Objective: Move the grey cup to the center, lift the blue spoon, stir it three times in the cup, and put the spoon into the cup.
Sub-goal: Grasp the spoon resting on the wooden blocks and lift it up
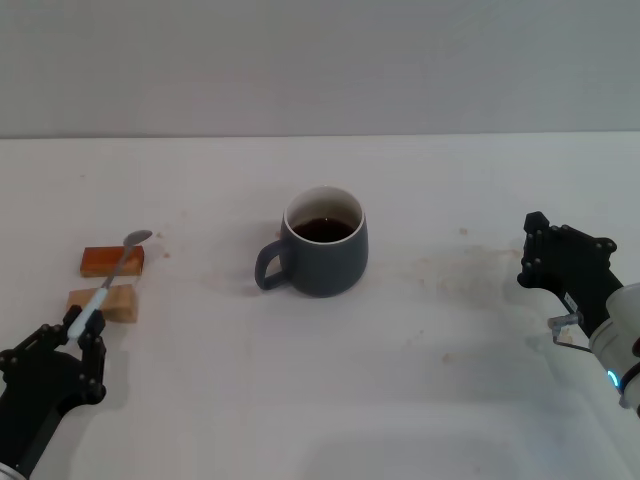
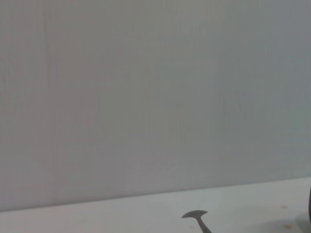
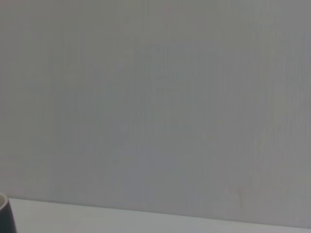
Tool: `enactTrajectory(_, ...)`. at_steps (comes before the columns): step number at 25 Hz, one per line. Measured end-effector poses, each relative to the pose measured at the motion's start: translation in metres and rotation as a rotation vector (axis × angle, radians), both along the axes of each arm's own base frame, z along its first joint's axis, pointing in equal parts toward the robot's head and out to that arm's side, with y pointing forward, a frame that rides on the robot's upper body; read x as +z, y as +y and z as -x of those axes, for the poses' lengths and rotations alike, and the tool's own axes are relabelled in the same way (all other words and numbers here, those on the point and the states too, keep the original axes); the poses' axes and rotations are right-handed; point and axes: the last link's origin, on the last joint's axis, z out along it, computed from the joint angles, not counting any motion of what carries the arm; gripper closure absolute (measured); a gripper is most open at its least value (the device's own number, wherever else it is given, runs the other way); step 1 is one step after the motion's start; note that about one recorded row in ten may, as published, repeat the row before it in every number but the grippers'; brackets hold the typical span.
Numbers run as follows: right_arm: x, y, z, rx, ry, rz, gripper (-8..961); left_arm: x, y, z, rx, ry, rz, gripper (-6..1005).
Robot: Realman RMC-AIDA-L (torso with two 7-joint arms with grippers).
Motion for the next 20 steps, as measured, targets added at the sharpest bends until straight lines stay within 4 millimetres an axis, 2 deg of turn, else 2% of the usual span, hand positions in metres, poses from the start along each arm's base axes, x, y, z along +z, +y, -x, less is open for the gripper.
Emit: enactTrajectory(20,0.0,0.002,0.002,0.006,0.002,0.0,955,0.011,0.004,-0.01,-0.075,-0.024,-0.041,823)
